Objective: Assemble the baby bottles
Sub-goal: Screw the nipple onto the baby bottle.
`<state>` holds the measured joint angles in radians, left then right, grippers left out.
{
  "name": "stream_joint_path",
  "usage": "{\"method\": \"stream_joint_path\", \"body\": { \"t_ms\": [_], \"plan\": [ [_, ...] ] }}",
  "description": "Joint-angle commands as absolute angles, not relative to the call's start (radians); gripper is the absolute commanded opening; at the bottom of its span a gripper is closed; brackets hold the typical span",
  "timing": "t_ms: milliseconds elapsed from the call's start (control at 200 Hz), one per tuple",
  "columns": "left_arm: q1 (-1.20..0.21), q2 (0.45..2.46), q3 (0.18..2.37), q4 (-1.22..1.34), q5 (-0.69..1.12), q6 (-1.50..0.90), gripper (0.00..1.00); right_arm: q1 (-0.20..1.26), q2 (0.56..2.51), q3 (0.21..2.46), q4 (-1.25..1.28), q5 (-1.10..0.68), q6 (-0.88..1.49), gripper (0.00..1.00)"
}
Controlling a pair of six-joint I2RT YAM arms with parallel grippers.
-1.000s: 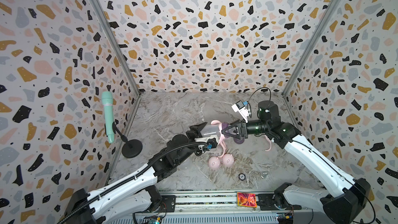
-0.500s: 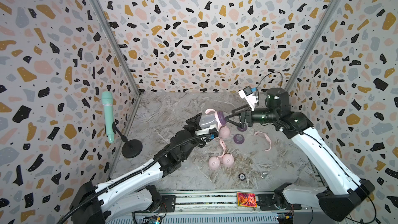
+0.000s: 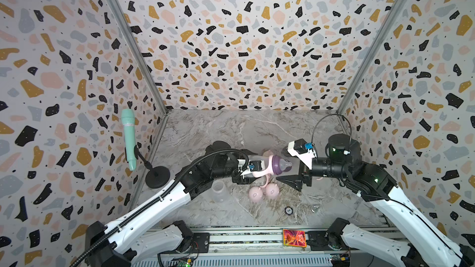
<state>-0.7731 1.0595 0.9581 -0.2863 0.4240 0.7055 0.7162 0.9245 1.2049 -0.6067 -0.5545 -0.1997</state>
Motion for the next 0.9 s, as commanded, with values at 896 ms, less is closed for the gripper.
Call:
{"method": "stream_joint_path", "body": {
  "t_ms": [896],
  "plan": [
    [-0.766, 1.042, 0.987, -0.293, 0.551, 0.701, 0.0, 0.735, 0.956, 1.172, -0.668, -0.61, -0.235, 0.8]
  ]
}}
